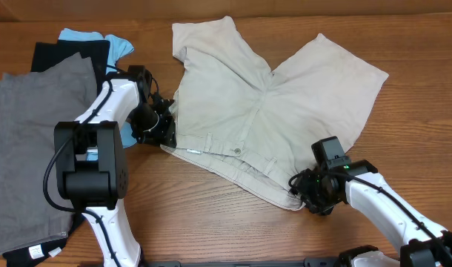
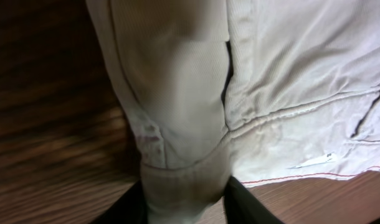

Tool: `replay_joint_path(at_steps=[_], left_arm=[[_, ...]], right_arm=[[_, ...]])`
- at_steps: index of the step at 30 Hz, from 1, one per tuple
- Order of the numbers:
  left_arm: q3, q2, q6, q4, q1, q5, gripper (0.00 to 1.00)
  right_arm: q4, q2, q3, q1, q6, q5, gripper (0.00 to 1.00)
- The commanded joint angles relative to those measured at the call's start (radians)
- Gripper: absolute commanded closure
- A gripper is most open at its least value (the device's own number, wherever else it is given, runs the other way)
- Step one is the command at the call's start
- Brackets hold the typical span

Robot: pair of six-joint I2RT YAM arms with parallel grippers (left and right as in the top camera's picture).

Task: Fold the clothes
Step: 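Grasp the shorts' waistband corners with left and right grippers, then lift the shorts by the waistband with both grippers and flip them away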

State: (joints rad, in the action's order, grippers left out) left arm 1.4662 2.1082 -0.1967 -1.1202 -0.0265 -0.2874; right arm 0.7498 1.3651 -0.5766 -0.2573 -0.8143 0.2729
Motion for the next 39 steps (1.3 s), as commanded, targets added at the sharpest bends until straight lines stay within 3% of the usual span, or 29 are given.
replay_joint_path(at_steps=[1,4,6,7,12,17,26,33,39], left_arm=[[-0.007,-0.003,0.019,0.004,-0.008,-0.001,0.71],[-0.007,-0.003,0.041,0.007,-0.008,-0.001,0.93],[-0.006,-0.003,0.058,0.011,-0.008,-0.002,0.96],[-0.005,-0.003,0.064,0.011,-0.008,-0.002,0.96],[0.087,-0.006,0.07,-0.061,-0.006,-0.029,0.96],[0.368,-0.028,0.054,-0.237,-0.005,-0.04,0.96],[0.973,-0.064,0.058,-0.438,-0.005,-0.046,0.96],[1.41,-0.065,0.12,-0.523,-0.005,-0.045,0.96],[1.673,-0.113,0.154,-0.569,-0.005,0.011,0.96]], right_arm=[[-0.026,-0.009,0.047,-0.005,-0.031,0.018,0.57],[-0.028,-0.009,0.053,-0.005,-0.032,0.017,0.78],[-0.035,-0.009,0.053,-0.005,-0.032,0.017,0.94],[-0.036,-0.009,0.053,-0.005,-0.032,0.017,0.96],[-0.02,-0.019,0.017,0.031,-0.012,0.008,0.96],[0.16,-0.095,-0.167,0.138,0.166,-0.002,0.96],[0.55,-0.145,-0.825,0.406,0.45,-0.025,0.96],[0.705,-0.145,-1.32,0.554,0.509,-0.025,0.96],[0.806,-0.145,-1.628,0.585,0.533,-0.029,0.96]])
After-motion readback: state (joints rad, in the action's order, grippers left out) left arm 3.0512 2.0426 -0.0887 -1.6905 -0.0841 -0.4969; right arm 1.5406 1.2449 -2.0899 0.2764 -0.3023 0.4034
